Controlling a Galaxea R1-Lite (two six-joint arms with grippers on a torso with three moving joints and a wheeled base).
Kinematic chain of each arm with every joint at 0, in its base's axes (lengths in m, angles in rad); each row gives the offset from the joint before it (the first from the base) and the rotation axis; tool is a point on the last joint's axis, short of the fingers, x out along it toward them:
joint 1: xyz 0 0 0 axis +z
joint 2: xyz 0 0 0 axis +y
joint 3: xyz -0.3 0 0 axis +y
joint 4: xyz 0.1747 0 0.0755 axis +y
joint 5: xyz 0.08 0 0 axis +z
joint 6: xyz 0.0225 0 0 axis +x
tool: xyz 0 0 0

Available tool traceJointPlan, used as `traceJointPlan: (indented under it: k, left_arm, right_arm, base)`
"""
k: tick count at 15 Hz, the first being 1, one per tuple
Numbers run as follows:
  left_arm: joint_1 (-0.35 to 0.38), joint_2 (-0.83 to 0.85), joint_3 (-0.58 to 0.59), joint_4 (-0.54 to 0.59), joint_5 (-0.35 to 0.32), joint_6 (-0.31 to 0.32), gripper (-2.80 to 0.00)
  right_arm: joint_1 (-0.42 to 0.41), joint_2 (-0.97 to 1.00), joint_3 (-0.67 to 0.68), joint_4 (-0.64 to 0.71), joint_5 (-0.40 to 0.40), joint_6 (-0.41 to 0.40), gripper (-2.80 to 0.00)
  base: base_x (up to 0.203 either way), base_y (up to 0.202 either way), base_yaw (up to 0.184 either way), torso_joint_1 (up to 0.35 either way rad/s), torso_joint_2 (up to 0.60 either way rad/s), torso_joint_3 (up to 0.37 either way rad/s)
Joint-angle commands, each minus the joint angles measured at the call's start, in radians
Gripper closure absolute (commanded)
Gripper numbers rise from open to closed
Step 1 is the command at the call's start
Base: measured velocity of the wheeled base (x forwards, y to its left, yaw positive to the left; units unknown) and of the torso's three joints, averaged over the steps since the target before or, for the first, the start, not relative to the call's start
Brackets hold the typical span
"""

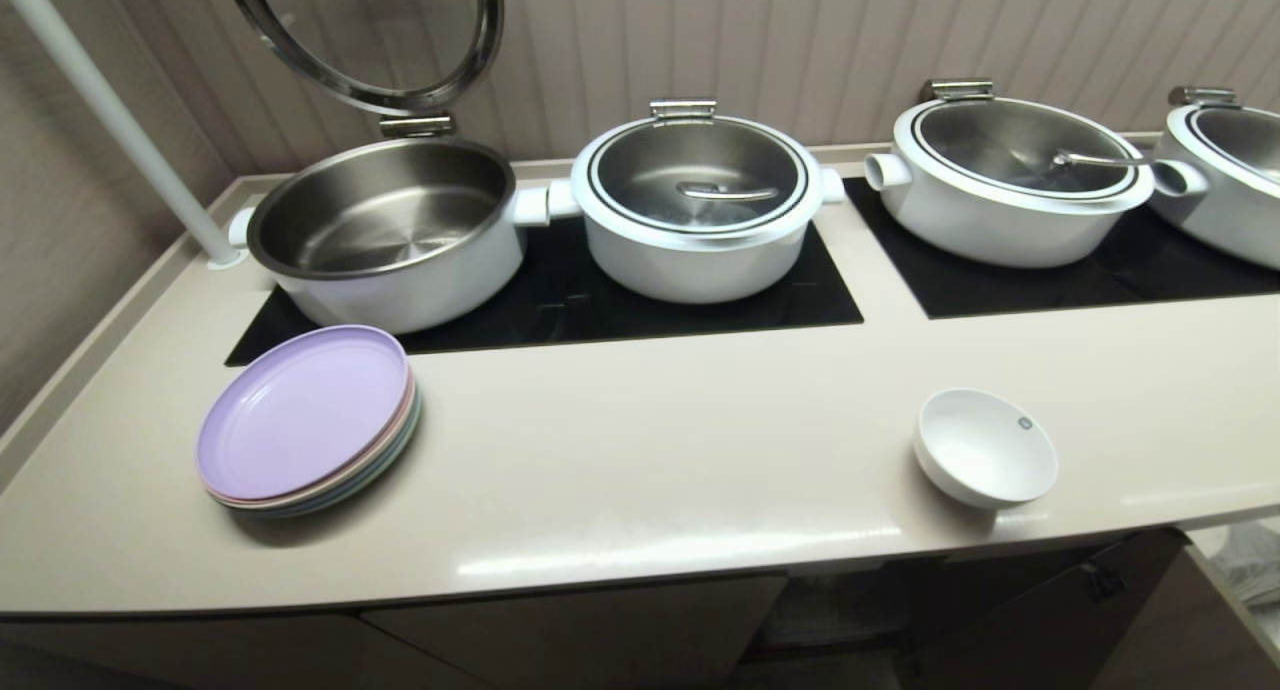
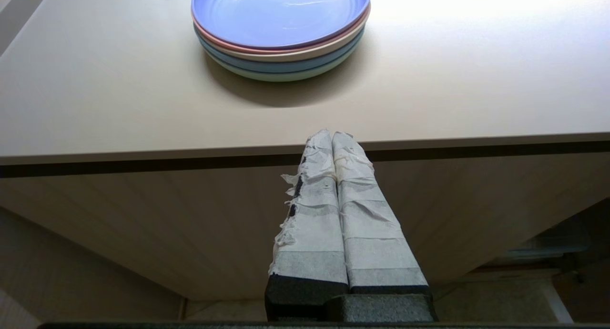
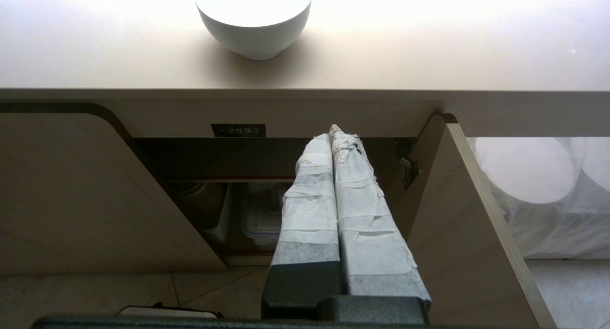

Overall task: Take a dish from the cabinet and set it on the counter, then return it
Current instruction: Pick up the bowl from the table

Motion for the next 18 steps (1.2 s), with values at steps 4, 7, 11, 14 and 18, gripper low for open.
traceJointPlan:
  k: [4,7,11,14,18]
  left_arm:
    - [0.0,0.0,0.0,0.0,0.0,0.0,0.0]
    - [0.0,0.0,0.0,0.0,0.0,0.0,0.0]
    - [0.0,0.0,0.0,0.0,0.0,0.0,0.0]
    - [0.0,0.0,0.0,0.0,0.0,0.0,0.0]
    - [0.0,0.0,0.0,0.0,0.0,0.0,0.0]
  right_arm:
    - [0.0,0.002,0.001,-0.001,0.005,-0.009,0.0]
    - [0.0,0.002,-0.001,-0.001,0.008,-0.008,0.0]
    - [0.0,0.0,-0.001,0.002,0.003,-0.019,0.0]
    - [0.0,0.0,-0.009,-0.056,0.007,-0.035,0.0]
    - [0.002,0.001,-0.117,0.001,0.01,-0.032,0.0]
  base:
    - [0.0,0.0,0.0,0.0,0.0,0.0]
    - [0.0,0.0,0.0,0.0,0.0,0.0]
    - [0.0,0.0,0.0,0.0,0.0,0.0]
    - [0.0,0.0,0.0,0.0,0.0,0.0]
    - [0.0,0.0,0.0,0.0,0.0,0.0]
